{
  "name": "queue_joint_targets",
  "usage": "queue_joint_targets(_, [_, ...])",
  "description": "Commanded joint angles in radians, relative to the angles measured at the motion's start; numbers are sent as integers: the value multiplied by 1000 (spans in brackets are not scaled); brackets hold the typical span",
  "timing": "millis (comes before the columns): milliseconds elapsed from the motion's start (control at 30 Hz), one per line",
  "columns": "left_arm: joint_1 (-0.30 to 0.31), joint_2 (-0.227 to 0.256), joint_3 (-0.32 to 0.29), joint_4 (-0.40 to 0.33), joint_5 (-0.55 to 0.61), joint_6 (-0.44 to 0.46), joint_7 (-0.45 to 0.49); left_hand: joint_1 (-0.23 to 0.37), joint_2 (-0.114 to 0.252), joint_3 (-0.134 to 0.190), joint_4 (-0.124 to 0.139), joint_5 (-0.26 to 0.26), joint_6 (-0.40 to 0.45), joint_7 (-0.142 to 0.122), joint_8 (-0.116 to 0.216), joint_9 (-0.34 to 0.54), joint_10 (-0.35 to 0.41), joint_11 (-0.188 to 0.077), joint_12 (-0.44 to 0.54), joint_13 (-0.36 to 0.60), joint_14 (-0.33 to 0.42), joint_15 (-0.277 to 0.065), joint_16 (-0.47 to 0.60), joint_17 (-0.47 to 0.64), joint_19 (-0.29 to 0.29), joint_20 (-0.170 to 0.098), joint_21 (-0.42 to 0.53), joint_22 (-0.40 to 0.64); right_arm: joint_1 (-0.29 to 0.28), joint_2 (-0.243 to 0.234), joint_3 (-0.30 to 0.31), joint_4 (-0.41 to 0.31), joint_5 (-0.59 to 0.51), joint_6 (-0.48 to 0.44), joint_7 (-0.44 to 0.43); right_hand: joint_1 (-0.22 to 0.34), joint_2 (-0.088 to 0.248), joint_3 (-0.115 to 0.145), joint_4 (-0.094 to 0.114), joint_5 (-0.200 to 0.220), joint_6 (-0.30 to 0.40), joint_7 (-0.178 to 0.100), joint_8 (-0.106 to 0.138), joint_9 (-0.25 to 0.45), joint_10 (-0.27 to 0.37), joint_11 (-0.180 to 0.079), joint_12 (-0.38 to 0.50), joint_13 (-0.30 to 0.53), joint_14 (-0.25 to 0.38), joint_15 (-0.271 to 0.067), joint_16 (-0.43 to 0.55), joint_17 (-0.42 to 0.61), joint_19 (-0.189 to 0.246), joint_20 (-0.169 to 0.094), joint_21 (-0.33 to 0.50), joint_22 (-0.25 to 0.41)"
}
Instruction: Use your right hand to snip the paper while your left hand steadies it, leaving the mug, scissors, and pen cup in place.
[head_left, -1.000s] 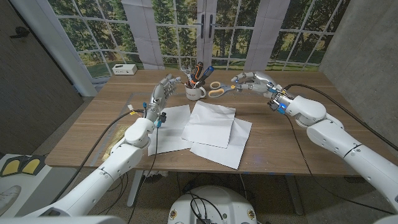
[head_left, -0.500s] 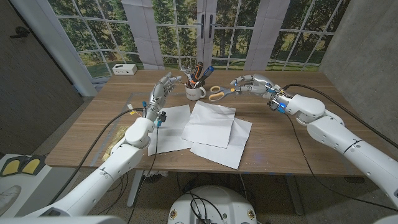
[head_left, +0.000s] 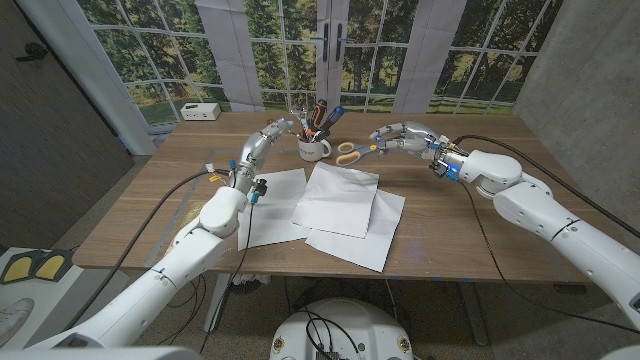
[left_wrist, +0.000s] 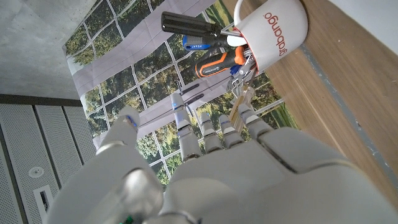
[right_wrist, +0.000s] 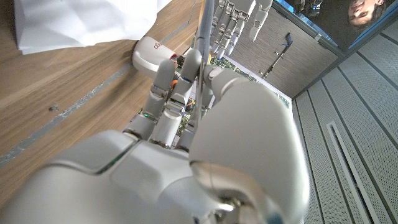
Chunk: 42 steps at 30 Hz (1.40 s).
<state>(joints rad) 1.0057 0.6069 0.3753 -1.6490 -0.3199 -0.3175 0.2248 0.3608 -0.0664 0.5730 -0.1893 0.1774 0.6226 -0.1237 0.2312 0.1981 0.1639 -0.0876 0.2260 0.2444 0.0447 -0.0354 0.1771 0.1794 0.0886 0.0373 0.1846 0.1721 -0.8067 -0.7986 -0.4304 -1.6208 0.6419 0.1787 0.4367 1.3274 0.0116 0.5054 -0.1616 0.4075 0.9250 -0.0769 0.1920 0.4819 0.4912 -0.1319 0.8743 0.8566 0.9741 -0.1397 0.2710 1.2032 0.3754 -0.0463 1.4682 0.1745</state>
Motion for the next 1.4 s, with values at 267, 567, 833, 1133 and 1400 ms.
queue_joint_targets(267, [-15, 53, 28, -79, 160, 102, 36, 193, 20, 41, 5, 13, -59, -5, -8, 21, -59, 22, -4, 10, -59, -5, 3, 2, -24, 26, 2, 1, 28, -2, -13, 18, -41, 5, 3, 5, -1, 15, -3, 5, -4, 2, -1, -3, -2, 3, 3, 6, 6, -95, 4, 1, 4, -101, 7, 4])
queue_joint_targets(567, [-23, 50, 40, -90, 203, 103, 50, 259, 25, 49, 1, 11, -53, -24, 0, 25, -61, 21, 1, 11, -74, -16, 3, 1, -15, 18, 6, 0, 34, 2, -21, 26, -57, 6, -1, 5, -2, 16, -3, 6, -5, 2, -2, -4, -1, 2, 3, 5, 4, -95, 3, 2, 3, -100, 8, 3])
queue_joint_targets(833, [-27, 42, 50, -90, 265, 93, 83, 262, -135, -100, 20, 60, 25, -63, 23, 12, -78, 0, 5, 5, -97, -40, 7, 2, -15, -4, 4, 1, 38, 4, -21, 33, -59, 9, -1, 6, -2, 18, -3, 6, -5, 3, -1, -6, -2, 3, 2, 3, 5, -95, 4, 2, 2, -99, 9, 3])
queue_joint_targets(1133, [-33, 37, 53, -77, 258, 59, 60, 284, -85, -108, 31, 61, 55, -32, 25, 9, -95, 6, 0, 0, -113, -35, 5, 1, -27, -3, 2, 2, 42, 6, -25, 41, -66, 13, 0, 5, -1, 18, -2, 4, -8, 0, -2, -8, -3, -2, 4, 6, 2, -95, 4, 2, 1, -100, 10, 3])
queue_joint_targets(1400, [-40, 42, 60, -88, 290, 71, 57, 296, -70, -111, 35, 60, 46, -25, 17, 10, -107, 19, -3, -2, -116, -30, 5, 1, -31, -1, 2, 2, 47, -3, -27, 37, -76, 7, 3, 6, -1, 18, -2, 1, -8, -1, -2, -9, -6, 0, 4, 8, -1, -95, 4, 2, -1, -101, 11, 3])
